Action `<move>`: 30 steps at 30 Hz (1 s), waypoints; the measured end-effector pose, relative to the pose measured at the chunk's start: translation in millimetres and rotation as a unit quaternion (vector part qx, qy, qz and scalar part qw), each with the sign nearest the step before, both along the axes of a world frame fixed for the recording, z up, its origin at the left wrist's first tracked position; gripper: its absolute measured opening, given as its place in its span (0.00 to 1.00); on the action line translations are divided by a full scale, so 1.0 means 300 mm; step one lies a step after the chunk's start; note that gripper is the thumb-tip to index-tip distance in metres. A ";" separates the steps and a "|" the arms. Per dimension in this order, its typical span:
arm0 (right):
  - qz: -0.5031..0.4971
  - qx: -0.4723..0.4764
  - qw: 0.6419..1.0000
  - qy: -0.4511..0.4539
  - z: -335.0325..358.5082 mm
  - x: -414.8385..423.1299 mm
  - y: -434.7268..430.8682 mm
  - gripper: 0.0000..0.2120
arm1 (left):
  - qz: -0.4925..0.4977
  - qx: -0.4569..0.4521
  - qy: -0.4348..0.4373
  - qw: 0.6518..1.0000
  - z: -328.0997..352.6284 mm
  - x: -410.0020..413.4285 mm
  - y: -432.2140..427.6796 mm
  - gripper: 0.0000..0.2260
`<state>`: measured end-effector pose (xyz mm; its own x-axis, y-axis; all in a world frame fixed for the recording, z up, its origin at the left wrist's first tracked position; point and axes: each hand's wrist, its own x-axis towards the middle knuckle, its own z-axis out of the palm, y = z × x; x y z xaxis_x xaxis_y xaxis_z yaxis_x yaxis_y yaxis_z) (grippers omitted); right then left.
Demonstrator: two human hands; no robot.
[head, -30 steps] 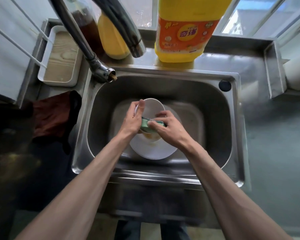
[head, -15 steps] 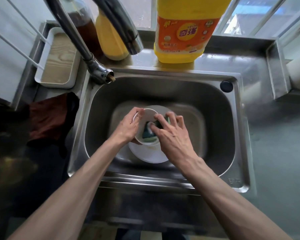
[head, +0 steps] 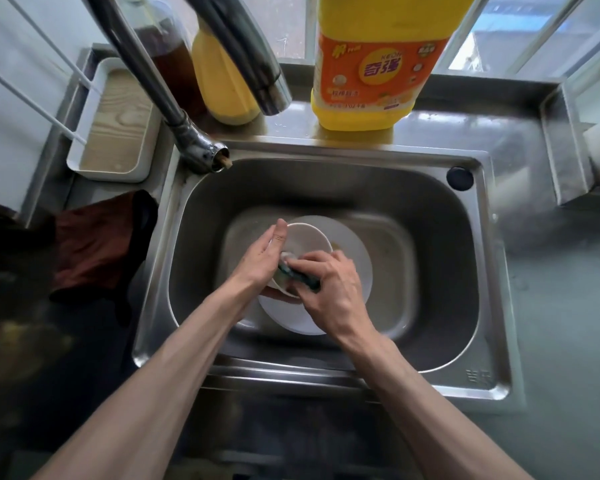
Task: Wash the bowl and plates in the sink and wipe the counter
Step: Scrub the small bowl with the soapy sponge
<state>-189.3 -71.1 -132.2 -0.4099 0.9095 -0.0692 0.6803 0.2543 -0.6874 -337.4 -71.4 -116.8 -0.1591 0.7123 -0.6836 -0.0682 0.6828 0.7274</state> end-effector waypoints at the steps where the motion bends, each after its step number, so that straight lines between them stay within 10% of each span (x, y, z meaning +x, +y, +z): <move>1: 0.010 0.055 0.998 -0.026 0.000 -0.004 0.007 0.13 | 0.009 -0.002 -0.012 1.000 0.004 0.010 -0.005 0.20; 8: -0.018 0.178 0.960 -0.216 -0.003 -0.023 0.018 0.05 | 0.044 0.054 0.064 0.996 -0.026 0.048 -0.019 0.20; 15: 0.019 -0.165 0.981 -0.100 0.068 -0.007 0.059 0.16 | 0.081 0.076 0.103 0.988 -0.087 0.060 -0.065 0.25; 24: -0.049 0.143 0.966 -0.209 0.001 -0.025 0.005 0.05 | 0.077 0.095 0.056 0.991 -0.075 0.092 -0.060 0.15; 30: -0.048 -0.190 0.976 -0.101 0.068 -0.052 0.050 0.16 | 0.048 0.128 0.120 0.983 -0.071 0.043 -0.047 0.19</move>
<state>-204.8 -56.1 -111.9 -0.2681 0.8361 -0.4786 0.8194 -0.0634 -0.5698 -324.4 -85.4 -138.1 -0.3688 0.8302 -0.4180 0.0702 0.4733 0.8781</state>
